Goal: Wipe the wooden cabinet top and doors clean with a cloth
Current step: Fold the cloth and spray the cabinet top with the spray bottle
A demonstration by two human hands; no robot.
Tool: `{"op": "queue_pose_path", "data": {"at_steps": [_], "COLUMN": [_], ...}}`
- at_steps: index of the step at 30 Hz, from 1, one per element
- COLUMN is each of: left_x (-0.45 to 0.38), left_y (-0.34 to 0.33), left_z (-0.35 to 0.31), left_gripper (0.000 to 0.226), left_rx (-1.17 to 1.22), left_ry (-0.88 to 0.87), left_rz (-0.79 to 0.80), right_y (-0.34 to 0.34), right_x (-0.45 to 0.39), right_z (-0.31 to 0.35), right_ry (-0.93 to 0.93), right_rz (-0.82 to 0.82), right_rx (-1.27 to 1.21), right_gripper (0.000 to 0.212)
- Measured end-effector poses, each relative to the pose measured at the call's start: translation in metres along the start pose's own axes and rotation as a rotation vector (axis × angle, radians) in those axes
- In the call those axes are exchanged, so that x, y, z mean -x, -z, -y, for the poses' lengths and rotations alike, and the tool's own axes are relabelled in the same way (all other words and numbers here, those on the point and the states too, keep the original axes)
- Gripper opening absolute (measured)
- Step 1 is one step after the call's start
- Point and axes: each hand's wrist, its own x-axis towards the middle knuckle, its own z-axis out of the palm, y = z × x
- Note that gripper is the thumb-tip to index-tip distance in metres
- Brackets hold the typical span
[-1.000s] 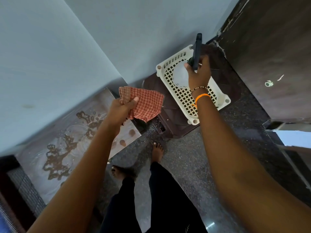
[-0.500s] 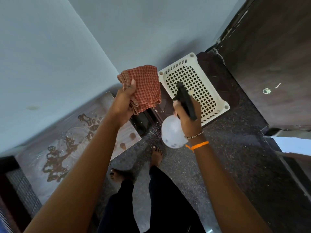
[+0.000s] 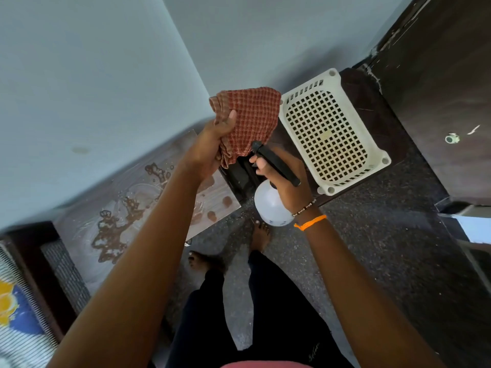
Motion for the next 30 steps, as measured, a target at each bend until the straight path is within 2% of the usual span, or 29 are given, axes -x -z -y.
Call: {"op": "queue_pose_path", "data": {"at_steps": [3,6,9,12,17,22,27,30], "left_x": [0.002,0.003,0.003,0.004,0.007,0.009,0.004,-0.001], "left_y": [0.0,0.004,0.007,0.009,0.011,0.01,0.002,-0.01], "left_z": [-0.002,-0.003,-0.004,-0.004,-0.003,-0.001,0.002,0.005], "left_gripper": [0.027,0.029,0.033,0.034,0.03,0.026,0.027,0.028], "left_rx": [0.026,-0.013,-0.078,-0.087,-0.105,-0.012,0.175,0.195], "left_ry": [-0.008,-0.026,-0.03,-0.022,0.0,-0.018,-0.05,-0.054], "left_rz": [-0.013,-0.019,-0.015,-0.002,-0.006,-0.031,-0.125,-0.156], "right_y": [0.001,-0.01,-0.017,-0.016,-0.011,-0.004,-0.001,0.007], "right_x": [-0.003,-0.007,-0.007,-0.005,-0.006,-0.011,-0.005,-0.005], "right_z": [0.001,0.005,-0.003,-0.009,-0.017,-0.024,-0.03,-0.031], "right_ry": [-0.04,0.006,0.078,0.033,-0.062,-0.107,-0.144,-0.15], "right_rz": [0.046,0.015,-0.08,-0.175,-0.217,-0.265,-0.253,-0.271], "right_rx": [-0.067,0.014,0.13,0.092,-0.012,-0.015,0.029,-0.038], "right_gripper": [0.022,0.041,0.043,0.05,0.037,0.04,0.054,0.044]}}
